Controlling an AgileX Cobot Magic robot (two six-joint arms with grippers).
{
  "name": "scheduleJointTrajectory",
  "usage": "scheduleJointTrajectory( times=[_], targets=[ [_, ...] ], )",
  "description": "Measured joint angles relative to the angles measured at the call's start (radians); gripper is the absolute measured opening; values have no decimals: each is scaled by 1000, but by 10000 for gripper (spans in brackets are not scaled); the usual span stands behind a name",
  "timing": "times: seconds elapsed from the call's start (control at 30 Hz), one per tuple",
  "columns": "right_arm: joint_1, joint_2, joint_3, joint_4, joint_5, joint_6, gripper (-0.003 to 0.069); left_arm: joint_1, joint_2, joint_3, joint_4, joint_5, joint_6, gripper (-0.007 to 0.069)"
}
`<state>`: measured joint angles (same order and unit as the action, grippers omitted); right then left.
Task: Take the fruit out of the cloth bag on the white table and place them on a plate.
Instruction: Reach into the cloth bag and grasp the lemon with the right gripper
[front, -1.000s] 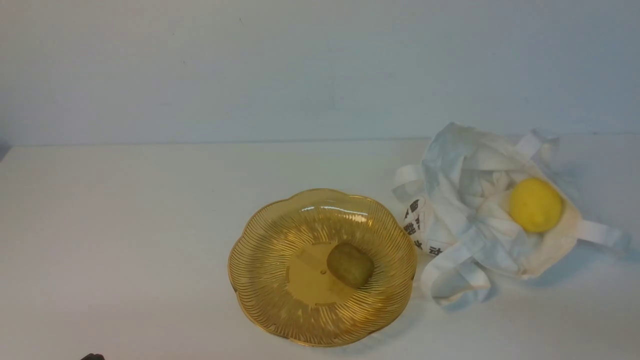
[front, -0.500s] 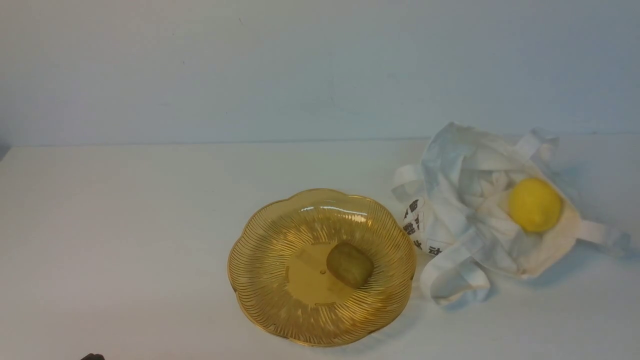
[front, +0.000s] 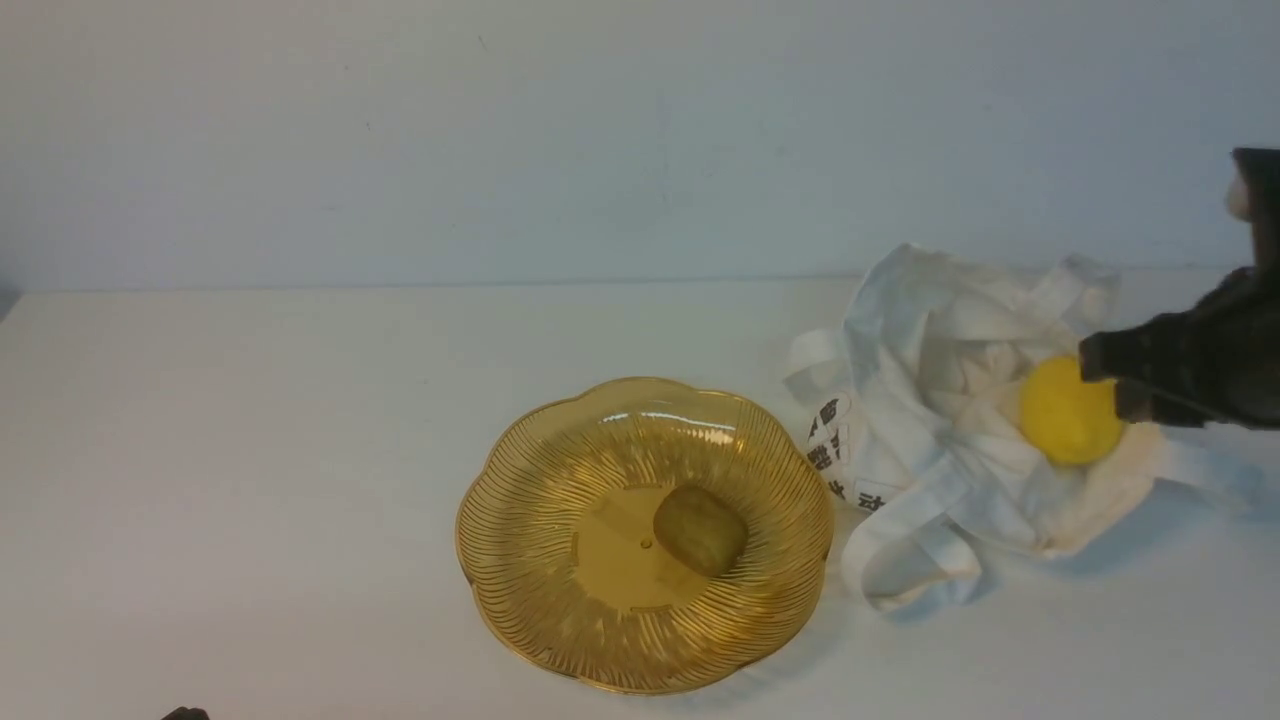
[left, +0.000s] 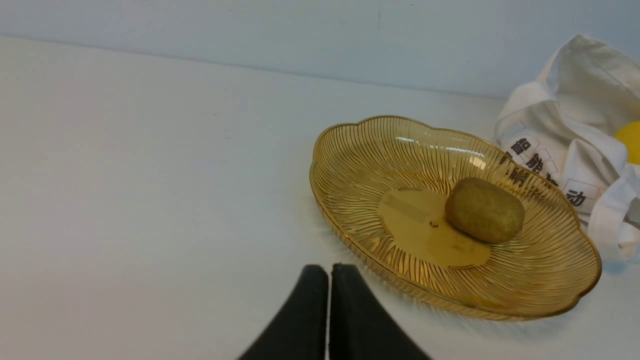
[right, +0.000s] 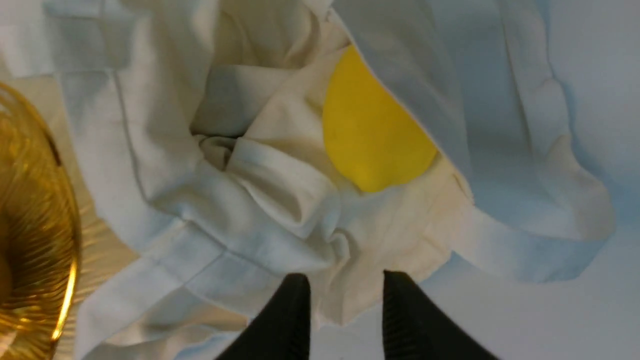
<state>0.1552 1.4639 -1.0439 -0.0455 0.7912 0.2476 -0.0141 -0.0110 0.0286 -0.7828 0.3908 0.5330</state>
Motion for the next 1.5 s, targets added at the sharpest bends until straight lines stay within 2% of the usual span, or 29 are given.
scheduleJointTrajectory(
  times=[0.03, 0.07, 0.2, 0.23, 0.27, 0.4, 0.67, 1.0, 1.07, 1.1, 1.13, 1.5],
  targets=[
    [0, 62, -29, -1, 3, 13, 313, 0, 0, 0, 0, 0, 0, -8],
    [0, 69, -32, -1, 3, 14, 322, 0, 0, 0, 0, 0, 0, -8],
    [0, 182, -76, -8, 6, 32, 479, 0, 0, 0, 0, 0, 0, -8],
    [0, 182, -77, -8, 6, 32, 486, 0, 0, 0, 0, 0, 0, -8],
    [0, 220, -83, -24, -9, 37, 546, 0, 0, 0, 0, 0, 0, -8],
    [0, 267, -85, -89, -55, 97, 598, 0, 0, 0, 0, 0, 0, -8],
    [0, 332, -87, -199, -127, 242, 604, 0, 0, 0, 0, 0, 0, -8],
    [0, 388, -89, -216, -182, 262, 571, 0, 0, 0, 0, 0, 0, -8],
    [0, 394, -92, -231, -184, 263, 514, 0, 0, 0, 0, 0, 0, -8],
    [0, 394, -92, -234, -184, 263, 507, 0, 0, 0, 0, 0, 0, -8],
    [0, 395, -93, -244, -180, 263, 456, 0, 0, 0, 0, 0, 0, -8],
    [0, 302, -93, -264, -149, 263, 453, 0, 0, 0, 0, 0, 0, -8]
  ],
)
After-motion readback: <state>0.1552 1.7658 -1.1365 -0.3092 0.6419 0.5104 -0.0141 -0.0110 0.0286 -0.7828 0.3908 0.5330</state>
